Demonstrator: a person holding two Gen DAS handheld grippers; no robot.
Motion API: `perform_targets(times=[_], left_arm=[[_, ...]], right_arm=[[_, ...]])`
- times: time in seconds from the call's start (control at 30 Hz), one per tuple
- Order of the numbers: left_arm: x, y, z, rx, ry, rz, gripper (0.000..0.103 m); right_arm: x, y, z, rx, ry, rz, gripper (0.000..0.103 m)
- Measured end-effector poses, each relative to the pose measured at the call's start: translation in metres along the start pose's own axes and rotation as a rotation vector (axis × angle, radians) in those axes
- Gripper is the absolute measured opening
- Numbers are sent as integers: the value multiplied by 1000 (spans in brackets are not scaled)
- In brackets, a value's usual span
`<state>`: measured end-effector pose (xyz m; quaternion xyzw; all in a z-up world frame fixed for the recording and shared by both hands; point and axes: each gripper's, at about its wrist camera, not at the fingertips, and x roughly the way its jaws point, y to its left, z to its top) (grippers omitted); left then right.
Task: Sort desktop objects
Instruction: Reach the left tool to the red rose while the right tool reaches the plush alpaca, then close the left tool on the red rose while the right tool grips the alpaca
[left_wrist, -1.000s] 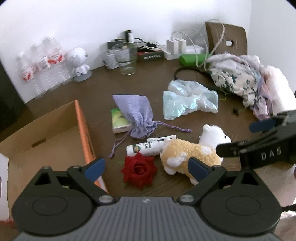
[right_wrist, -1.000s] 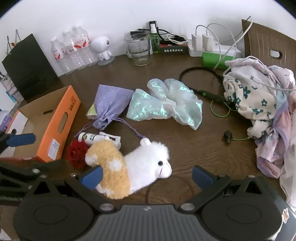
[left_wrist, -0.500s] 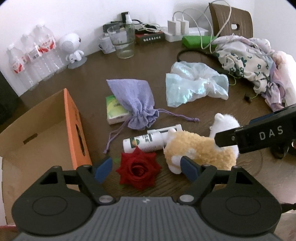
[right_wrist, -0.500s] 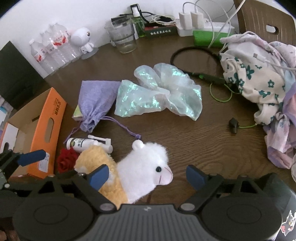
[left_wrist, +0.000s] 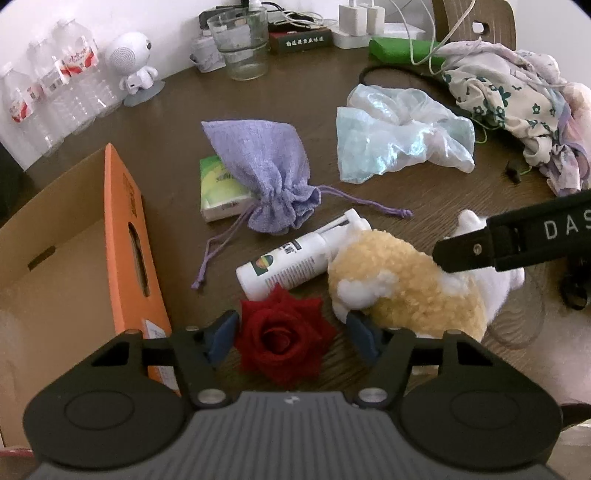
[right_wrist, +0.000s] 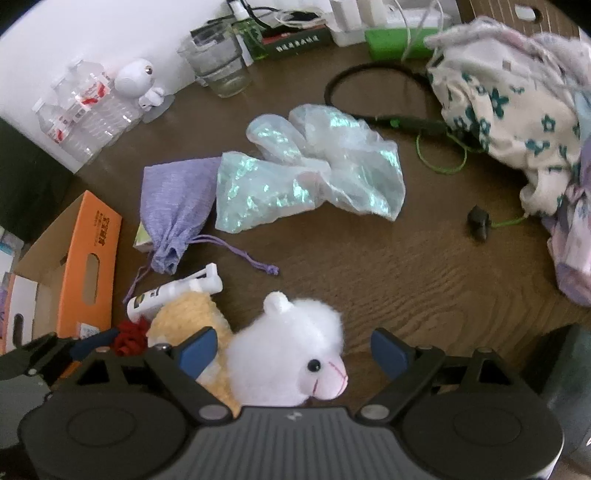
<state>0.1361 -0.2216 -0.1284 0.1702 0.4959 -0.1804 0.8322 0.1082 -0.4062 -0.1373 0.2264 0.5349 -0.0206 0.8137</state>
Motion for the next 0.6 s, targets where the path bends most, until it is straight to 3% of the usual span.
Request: perform_targets(times=[0.13, 0.23, 0.27, 0.37, 0.6], left_arm=[[4, -1, -1, -16, 20, -8, 61], [6, -1, -2, -27, 28, -22, 49], [7, -1, -2, -28, 31, -26, 48], [6, -1, -2, -34, 30, -34, 46], [3, -3, -4, -33, 25, -48, 44]], right_arm=[[5, -8, -1, 47, 27, 13, 89], [4, -9, -2, 46, 29, 24, 63], [4, -8, -3, 44, 28, 27, 46], [3, -8, -5, 38, 23, 29, 45], [-6, -14, -12, 39, -8, 48, 29]])
